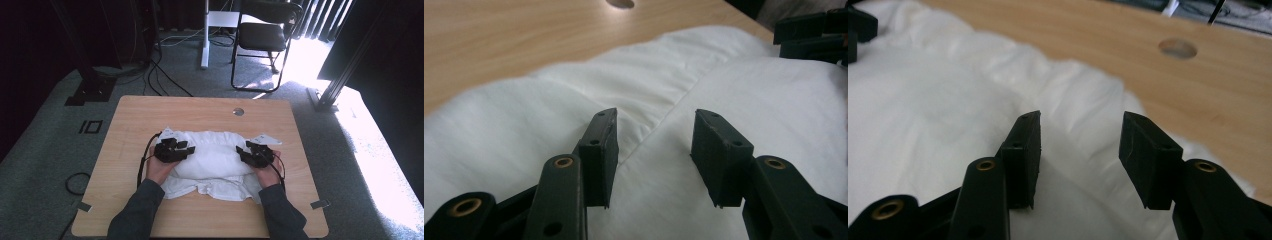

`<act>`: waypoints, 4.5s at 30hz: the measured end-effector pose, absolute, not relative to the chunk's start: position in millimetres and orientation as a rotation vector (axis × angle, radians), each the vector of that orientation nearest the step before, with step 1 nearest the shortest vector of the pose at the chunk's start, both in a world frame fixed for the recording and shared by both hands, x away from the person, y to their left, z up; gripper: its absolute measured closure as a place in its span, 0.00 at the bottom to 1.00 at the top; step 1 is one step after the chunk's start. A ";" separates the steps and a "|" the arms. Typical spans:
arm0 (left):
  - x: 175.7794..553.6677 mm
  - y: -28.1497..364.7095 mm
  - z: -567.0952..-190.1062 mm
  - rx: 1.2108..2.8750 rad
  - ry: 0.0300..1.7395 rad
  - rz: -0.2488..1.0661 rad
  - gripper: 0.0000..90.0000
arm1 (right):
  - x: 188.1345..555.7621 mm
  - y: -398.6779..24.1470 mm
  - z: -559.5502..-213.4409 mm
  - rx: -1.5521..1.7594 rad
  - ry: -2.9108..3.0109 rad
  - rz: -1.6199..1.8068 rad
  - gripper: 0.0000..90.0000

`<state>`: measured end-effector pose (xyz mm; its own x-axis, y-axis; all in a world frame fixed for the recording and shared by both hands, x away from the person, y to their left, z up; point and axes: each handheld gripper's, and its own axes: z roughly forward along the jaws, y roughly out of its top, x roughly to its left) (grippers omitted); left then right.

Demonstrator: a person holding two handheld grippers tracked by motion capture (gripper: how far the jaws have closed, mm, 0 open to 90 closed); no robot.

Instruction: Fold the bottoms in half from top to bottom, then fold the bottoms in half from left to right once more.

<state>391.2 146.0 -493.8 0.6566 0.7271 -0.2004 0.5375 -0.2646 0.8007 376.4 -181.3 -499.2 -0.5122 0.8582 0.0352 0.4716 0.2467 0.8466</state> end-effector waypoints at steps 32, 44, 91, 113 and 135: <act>375.8 181.0 -552.2 1.958 1.090 0.327 0.62 | 359.5 -178.3 -554.3 1.315 2.169 1.152 0.53; 386.0 222.7 -518.7 1.767 1.259 0.437 0.41 | 377.3 -165.6 -546.7 1.341 2.160 1.140 0.46; 386.0 222.2 -466.1 1.765 1.107 0.239 0.92 | 382.3 -103.0 -544.7 1.178 2.304 1.088 0.46; 385.5 169.8 -415.0 1.874 0.890 0.357 0.92 | 361.3 -118.2 -503.0 1.115 2.215 1.318 0.47; 382.1 64.1 -442.9 2.082 0.687 0.279 0.92 | 366.5 -132.6 -556.6 1.204 2.322 1.091 0.48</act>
<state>382.1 64.1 -442.9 0.8201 0.5691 -0.0594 0.3661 -0.4421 0.8189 366.5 -132.6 -556.6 -0.6006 0.7964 0.0714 0.5632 0.3580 0.7448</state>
